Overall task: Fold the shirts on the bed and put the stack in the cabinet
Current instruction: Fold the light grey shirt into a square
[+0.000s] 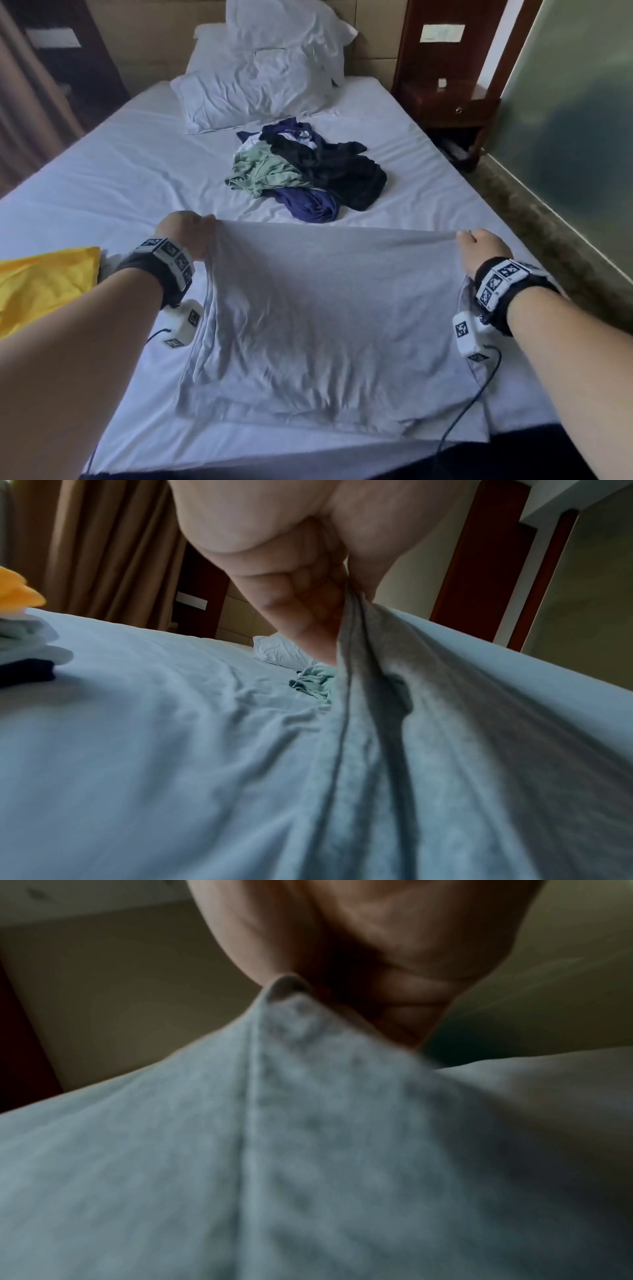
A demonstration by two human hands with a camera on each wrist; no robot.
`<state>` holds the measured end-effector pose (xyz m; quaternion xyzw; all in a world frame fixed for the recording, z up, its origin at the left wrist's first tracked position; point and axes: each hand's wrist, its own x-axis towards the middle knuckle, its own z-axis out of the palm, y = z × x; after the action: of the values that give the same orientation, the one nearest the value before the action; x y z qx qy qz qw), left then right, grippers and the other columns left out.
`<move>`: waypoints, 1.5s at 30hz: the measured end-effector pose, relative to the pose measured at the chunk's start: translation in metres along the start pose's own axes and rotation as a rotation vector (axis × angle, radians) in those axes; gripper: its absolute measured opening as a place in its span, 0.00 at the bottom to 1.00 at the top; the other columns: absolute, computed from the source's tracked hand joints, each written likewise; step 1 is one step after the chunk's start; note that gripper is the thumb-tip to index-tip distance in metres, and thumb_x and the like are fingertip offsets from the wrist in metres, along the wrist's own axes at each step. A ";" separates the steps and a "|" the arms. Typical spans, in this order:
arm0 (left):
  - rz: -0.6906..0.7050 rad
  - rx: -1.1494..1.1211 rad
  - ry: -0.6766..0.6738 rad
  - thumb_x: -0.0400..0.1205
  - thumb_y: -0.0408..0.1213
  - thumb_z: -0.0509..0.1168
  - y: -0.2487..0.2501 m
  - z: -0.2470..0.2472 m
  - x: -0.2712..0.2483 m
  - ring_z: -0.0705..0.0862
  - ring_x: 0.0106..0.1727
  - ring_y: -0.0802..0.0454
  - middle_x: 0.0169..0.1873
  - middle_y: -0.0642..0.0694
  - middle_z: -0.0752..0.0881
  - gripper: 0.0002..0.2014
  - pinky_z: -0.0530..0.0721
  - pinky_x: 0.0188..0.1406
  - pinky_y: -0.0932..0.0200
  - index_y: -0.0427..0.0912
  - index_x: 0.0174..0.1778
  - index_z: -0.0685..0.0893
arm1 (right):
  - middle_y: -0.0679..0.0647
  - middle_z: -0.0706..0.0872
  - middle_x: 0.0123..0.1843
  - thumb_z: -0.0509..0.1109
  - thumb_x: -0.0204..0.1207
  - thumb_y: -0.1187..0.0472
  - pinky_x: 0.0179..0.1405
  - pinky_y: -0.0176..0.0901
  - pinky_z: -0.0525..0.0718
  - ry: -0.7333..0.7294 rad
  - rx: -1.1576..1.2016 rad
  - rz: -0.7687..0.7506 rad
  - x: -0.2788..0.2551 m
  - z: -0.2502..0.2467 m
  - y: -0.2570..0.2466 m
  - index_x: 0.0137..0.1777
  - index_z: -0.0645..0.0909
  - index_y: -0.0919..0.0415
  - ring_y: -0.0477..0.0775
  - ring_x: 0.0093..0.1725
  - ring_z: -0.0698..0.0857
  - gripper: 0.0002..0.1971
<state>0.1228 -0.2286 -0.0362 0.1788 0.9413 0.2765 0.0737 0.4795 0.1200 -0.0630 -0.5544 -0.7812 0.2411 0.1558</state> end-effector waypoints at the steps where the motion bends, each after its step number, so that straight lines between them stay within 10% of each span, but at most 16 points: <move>1: -0.001 -0.008 -0.009 0.88 0.53 0.58 -0.001 0.007 0.011 0.91 0.41 0.35 0.36 0.34 0.90 0.25 0.91 0.50 0.40 0.37 0.37 0.85 | 0.73 0.82 0.63 0.51 0.92 0.51 0.49 0.49 0.68 -0.007 -0.010 0.011 0.007 0.005 0.000 0.54 0.77 0.69 0.69 0.56 0.80 0.21; 4: 0.019 -0.048 -0.008 0.84 0.61 0.59 0.006 0.026 0.030 0.91 0.46 0.37 0.45 0.37 0.92 0.24 0.90 0.54 0.42 0.42 0.41 0.84 | 0.74 0.82 0.65 0.52 0.90 0.52 0.50 0.53 0.72 -0.009 -0.054 0.079 0.025 0.020 -0.005 0.58 0.74 0.69 0.69 0.55 0.80 0.18; 7: 0.059 -0.025 -0.043 0.88 0.63 0.55 0.028 0.051 0.016 0.85 0.64 0.38 0.67 0.39 0.86 0.28 0.79 0.62 0.50 0.45 0.73 0.80 | 0.69 0.74 0.74 0.57 0.86 0.50 0.66 0.62 0.76 -0.039 -0.209 0.038 0.023 0.042 -0.021 0.75 0.69 0.64 0.72 0.71 0.74 0.23; 11: 0.284 0.308 -0.353 0.85 0.70 0.49 0.039 0.114 -0.023 0.55 0.89 0.35 0.90 0.44 0.54 0.37 0.55 0.87 0.36 0.58 0.90 0.56 | 0.59 0.61 0.87 0.60 0.83 0.37 0.84 0.59 0.61 -0.275 -0.421 -0.230 -0.005 0.088 -0.042 0.84 0.64 0.53 0.65 0.84 0.61 0.34; 14: 0.197 0.520 -0.497 0.79 0.79 0.41 0.019 0.140 -0.027 0.32 0.89 0.38 0.90 0.50 0.37 0.40 0.35 0.87 0.37 0.72 0.87 0.39 | 0.50 0.42 0.91 0.54 0.73 0.20 0.87 0.63 0.45 -0.446 -0.506 -0.172 -0.021 0.115 -0.030 0.89 0.46 0.43 0.61 0.89 0.44 0.49; 18: 0.130 0.562 -0.580 0.77 0.82 0.39 0.018 0.142 -0.022 0.29 0.88 0.40 0.88 0.53 0.31 0.42 0.33 0.86 0.38 0.74 0.85 0.36 | 0.47 0.31 0.90 0.50 0.69 0.15 0.85 0.63 0.37 -0.529 -0.526 -0.124 -0.018 0.122 -0.023 0.89 0.34 0.40 0.60 0.89 0.34 0.55; 31: 0.120 0.549 -0.563 0.75 0.83 0.36 0.023 0.137 -0.031 0.30 0.88 0.39 0.89 0.52 0.31 0.43 0.32 0.86 0.37 0.74 0.85 0.35 | 0.47 0.29 0.90 0.45 0.67 0.14 0.86 0.67 0.37 -0.521 -0.533 -0.108 -0.028 0.123 -0.028 0.88 0.32 0.39 0.61 0.88 0.31 0.54; 45: 0.256 0.531 -0.505 0.78 0.81 0.38 0.001 0.139 -0.130 0.26 0.87 0.41 0.87 0.53 0.28 0.39 0.33 0.86 0.35 0.77 0.82 0.31 | 0.47 0.25 0.88 0.43 0.71 0.17 0.82 0.69 0.29 -0.586 -0.584 -0.282 -0.152 0.126 -0.038 0.87 0.32 0.37 0.63 0.86 0.27 0.49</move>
<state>0.2765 -0.2083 -0.1471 0.3701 0.9025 -0.0224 0.2192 0.4356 -0.0589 -0.1438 -0.3712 -0.8959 0.1337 -0.2044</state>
